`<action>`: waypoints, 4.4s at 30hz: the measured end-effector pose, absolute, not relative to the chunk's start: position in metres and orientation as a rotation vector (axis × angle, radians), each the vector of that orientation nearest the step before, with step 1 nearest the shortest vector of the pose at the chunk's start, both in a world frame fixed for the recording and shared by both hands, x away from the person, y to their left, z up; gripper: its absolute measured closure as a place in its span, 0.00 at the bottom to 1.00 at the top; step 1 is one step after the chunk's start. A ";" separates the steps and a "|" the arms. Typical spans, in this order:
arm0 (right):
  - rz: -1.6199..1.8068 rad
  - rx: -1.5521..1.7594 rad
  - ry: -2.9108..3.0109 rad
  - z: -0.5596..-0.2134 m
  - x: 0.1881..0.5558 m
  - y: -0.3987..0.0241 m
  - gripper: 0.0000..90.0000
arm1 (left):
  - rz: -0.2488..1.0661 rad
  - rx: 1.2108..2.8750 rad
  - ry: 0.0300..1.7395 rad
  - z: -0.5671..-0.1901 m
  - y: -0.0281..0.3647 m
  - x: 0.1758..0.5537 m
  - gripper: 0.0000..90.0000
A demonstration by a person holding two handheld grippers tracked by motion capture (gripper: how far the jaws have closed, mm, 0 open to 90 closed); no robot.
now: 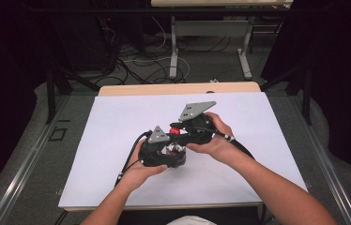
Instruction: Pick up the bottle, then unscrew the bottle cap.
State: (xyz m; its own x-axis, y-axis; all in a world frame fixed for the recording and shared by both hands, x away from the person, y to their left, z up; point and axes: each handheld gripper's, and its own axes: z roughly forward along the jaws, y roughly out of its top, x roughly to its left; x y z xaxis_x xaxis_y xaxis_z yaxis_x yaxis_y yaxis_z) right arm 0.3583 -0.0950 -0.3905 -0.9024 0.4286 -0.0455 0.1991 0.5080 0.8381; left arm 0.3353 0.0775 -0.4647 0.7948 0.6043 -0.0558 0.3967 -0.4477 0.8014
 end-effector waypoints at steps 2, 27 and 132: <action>1.364 0.437 2.546 -0.390 0.364 -0.097 0.67 | 0.280 2.100 0.745 -0.465 0.077 0.334 0.33; 1.378 0.361 2.583 -0.381 0.369 -0.105 0.48 | 0.296 2.094 0.747 -0.465 0.079 0.335 0.33; 1.408 0.360 2.624 -0.376 0.375 -0.120 0.67 | 0.305 2.064 0.819 -0.467 0.093 0.341 0.33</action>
